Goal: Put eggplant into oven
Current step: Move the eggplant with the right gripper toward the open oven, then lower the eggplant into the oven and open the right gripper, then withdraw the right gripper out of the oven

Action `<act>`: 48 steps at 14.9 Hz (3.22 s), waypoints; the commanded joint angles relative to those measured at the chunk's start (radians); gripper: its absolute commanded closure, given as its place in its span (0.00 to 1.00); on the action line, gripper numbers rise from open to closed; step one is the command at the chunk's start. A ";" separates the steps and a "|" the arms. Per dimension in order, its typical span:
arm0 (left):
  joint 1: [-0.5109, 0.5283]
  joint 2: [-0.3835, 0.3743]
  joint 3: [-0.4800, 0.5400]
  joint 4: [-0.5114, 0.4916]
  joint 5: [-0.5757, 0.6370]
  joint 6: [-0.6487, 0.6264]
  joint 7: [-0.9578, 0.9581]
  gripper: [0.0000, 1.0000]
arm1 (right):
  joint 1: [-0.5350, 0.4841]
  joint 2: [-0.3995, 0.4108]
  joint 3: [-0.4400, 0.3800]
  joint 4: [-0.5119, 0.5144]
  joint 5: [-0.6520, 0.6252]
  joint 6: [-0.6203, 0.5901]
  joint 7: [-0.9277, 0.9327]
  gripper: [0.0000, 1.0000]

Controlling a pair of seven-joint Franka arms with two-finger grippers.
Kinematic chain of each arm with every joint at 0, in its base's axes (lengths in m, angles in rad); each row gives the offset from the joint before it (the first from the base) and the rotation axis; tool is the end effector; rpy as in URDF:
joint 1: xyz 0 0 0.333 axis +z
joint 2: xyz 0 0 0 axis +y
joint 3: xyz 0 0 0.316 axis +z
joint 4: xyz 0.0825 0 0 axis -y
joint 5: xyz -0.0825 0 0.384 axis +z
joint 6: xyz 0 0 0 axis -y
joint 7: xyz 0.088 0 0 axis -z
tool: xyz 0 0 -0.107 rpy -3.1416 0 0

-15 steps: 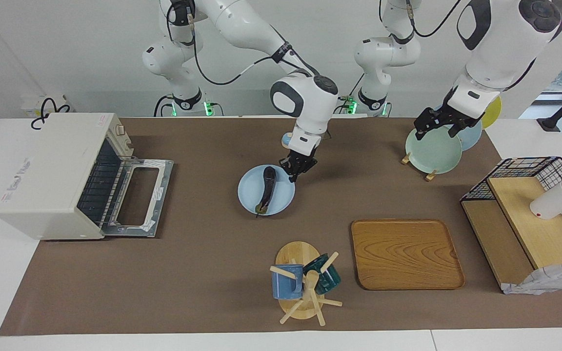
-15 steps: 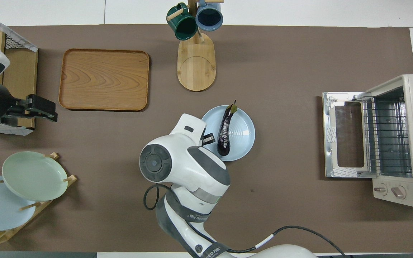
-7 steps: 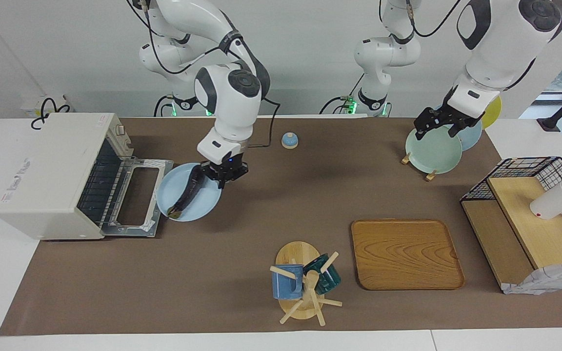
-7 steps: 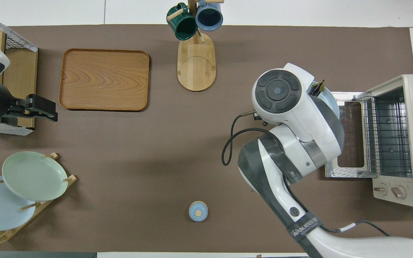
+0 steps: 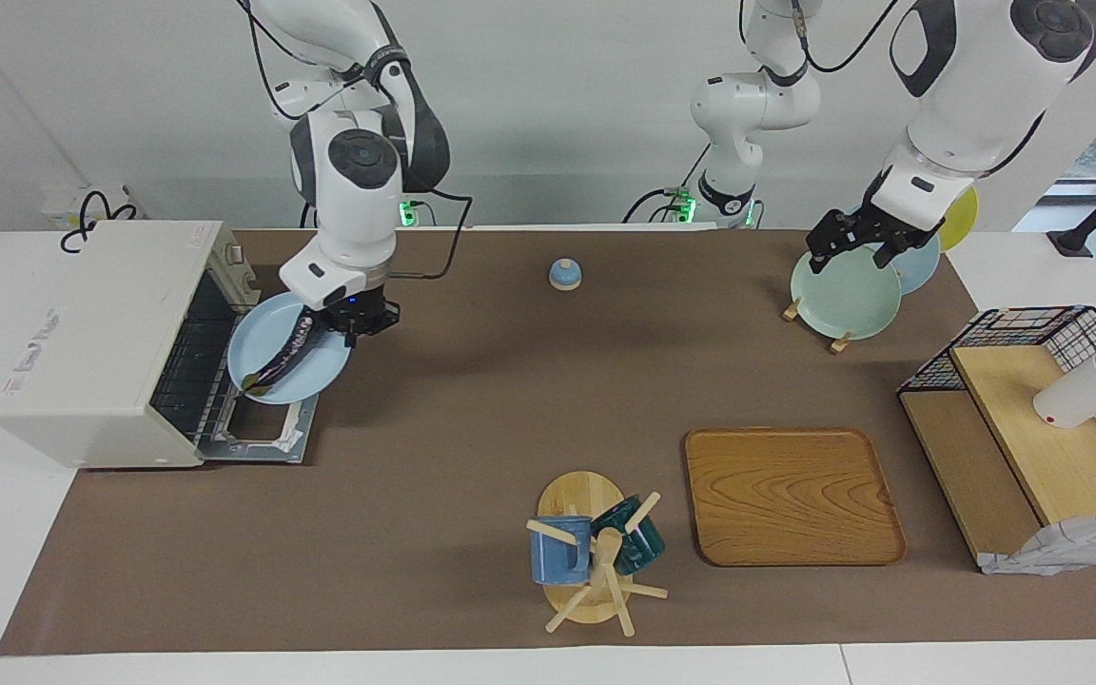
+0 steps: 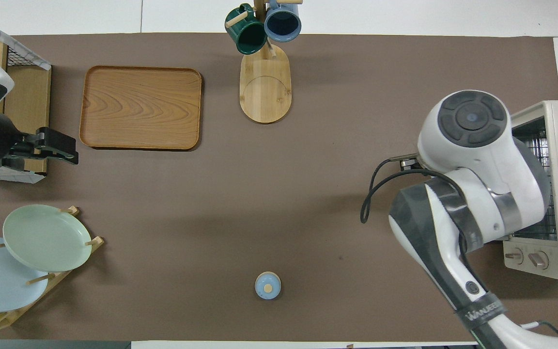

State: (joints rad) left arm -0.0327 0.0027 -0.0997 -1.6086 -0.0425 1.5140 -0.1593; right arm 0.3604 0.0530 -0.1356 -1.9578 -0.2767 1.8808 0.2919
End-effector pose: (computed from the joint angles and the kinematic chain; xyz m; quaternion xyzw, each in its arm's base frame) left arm 0.5422 -0.0769 0.6007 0.9985 0.0133 -0.0512 0.0141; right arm 0.5466 0.1049 0.4408 0.9890 0.0172 -0.0284 0.1439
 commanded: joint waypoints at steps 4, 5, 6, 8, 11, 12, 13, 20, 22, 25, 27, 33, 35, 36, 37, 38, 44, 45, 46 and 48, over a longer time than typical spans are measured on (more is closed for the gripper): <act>0.007 -0.001 -0.005 0.012 -0.010 -0.011 -0.006 0.00 | -0.127 -0.059 0.016 -0.131 -0.015 0.064 -0.048 1.00; 0.007 -0.001 -0.005 0.012 -0.010 -0.011 -0.006 0.00 | -0.144 -0.061 0.016 -0.133 -0.015 0.067 -0.062 1.00; 0.007 -0.001 -0.005 0.012 -0.010 -0.011 -0.006 0.00 | -0.153 -0.061 0.016 -0.138 -0.013 0.067 -0.088 1.00; 0.007 -0.003 -0.005 0.012 -0.010 -0.011 -0.006 0.00 | -0.198 -0.061 0.016 -0.145 -0.015 0.089 -0.140 1.00; 0.007 -0.003 -0.005 0.012 -0.010 -0.009 -0.005 0.00 | -0.253 -0.061 0.016 -0.158 -0.013 0.118 -0.212 1.00; 0.007 -0.003 -0.005 0.012 -0.010 -0.009 -0.005 0.00 | -0.265 -0.061 0.016 -0.170 -0.009 0.141 -0.235 1.00; 0.007 -0.003 -0.005 0.012 -0.010 -0.009 -0.005 0.00 | -0.273 -0.064 0.016 -0.185 -0.004 0.159 -0.244 1.00; 0.010 -0.012 -0.005 0.012 -0.010 -0.011 -0.005 0.00 | -0.317 -0.081 0.016 -0.251 -0.004 0.274 -0.339 1.00; 0.010 -0.012 -0.005 0.012 -0.010 -0.011 -0.005 0.00 | -0.336 -0.082 0.016 -0.276 -0.004 0.326 -0.359 1.00; 0.011 -0.012 -0.005 0.012 -0.010 -0.011 -0.005 0.00 | -0.337 -0.084 0.016 -0.285 -0.003 0.328 -0.361 1.00; 0.011 -0.012 -0.005 0.012 -0.010 -0.011 -0.005 0.00 | -0.345 -0.093 0.016 -0.302 -0.003 0.333 -0.359 1.00; 0.011 -0.012 -0.005 0.012 -0.010 -0.011 -0.005 0.00 | -0.350 -0.093 0.016 -0.302 0.010 0.333 -0.359 0.96; 0.011 -0.012 -0.005 0.012 -0.010 -0.011 -0.005 0.00 | -0.348 -0.093 0.016 -0.300 0.016 0.333 -0.358 0.82; 0.011 -0.012 -0.005 0.012 -0.010 -0.011 -0.005 0.00 | -0.348 -0.093 0.017 -0.297 0.016 0.333 -0.358 0.82; 0.011 -0.012 -0.005 0.012 -0.010 -0.011 -0.005 0.00 | -0.348 -0.091 0.017 -0.293 0.016 0.330 -0.359 0.82; 0.011 -0.012 -0.005 0.012 -0.010 -0.011 -0.005 0.00 | -0.342 -0.088 0.017 -0.277 0.016 0.317 -0.359 0.81; 0.011 -0.012 -0.005 0.012 -0.010 -0.011 -0.005 0.00 | -0.285 -0.058 0.025 -0.130 0.083 0.213 -0.355 0.89; 0.011 -0.012 -0.005 0.012 -0.010 -0.011 -0.005 0.00 | -0.282 -0.053 0.025 -0.122 0.121 0.224 -0.353 0.92; 0.011 -0.012 -0.005 0.012 -0.010 -0.011 -0.005 0.00 | -0.275 -0.052 0.028 -0.121 0.161 0.239 -0.349 1.00; 0.011 -0.012 -0.005 0.012 -0.010 -0.011 -0.005 0.00 | -0.209 -0.023 0.028 -0.121 0.189 0.297 -0.324 1.00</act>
State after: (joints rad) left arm -0.0327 -0.0042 -0.0995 -1.6085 -0.0425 1.5140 -0.1593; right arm 0.1116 -0.0123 -0.1114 -2.0950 -0.1238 2.1382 -0.0469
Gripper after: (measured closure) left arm 0.000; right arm 0.991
